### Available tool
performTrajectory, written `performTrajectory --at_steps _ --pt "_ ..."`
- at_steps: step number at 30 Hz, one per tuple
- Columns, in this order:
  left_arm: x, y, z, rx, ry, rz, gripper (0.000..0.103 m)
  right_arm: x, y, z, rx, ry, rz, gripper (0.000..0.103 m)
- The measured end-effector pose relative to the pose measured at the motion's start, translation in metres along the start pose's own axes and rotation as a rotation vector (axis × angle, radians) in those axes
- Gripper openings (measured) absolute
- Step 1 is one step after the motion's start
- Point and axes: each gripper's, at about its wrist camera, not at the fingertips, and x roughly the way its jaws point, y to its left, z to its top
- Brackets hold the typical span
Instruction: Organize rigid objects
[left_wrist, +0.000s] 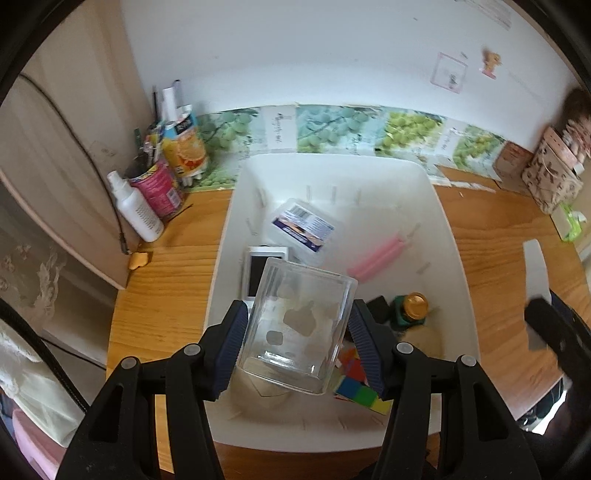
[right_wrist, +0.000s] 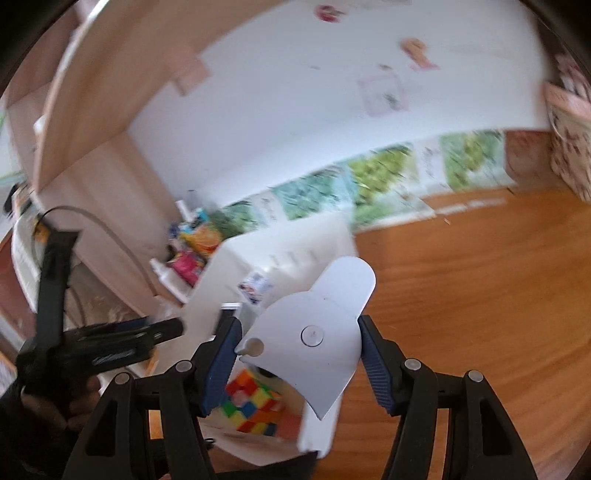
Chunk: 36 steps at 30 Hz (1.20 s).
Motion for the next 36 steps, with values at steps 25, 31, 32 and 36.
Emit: performTrajectory --at_steps 25,31,32,36 --pt "-0.027 -0.024 -0.037 -0.122 -0.001 -0.056 0.088 -0.008 0.010 -0.031 -0.144 0.177 0.026 0.092" --pt "-0.042 -0.070 -0.040 -0.109 -0.014 -0.087 0.088 -0.047 -0.026 -0.028 -0.116 0.175 -0.057 0.103" --pt "-0.044 -0.077 -0.042 -0.106 -0.014 -0.093 0.088 -0.053 -0.032 -0.028 -0.112 0.175 -0.073 0.103" --pt "-0.052 -0.105 -0.047 -0.082 -0.016 -0.045 0.088 -0.081 -0.059 -0.026 -0.067 0.167 -0.170 0.103"
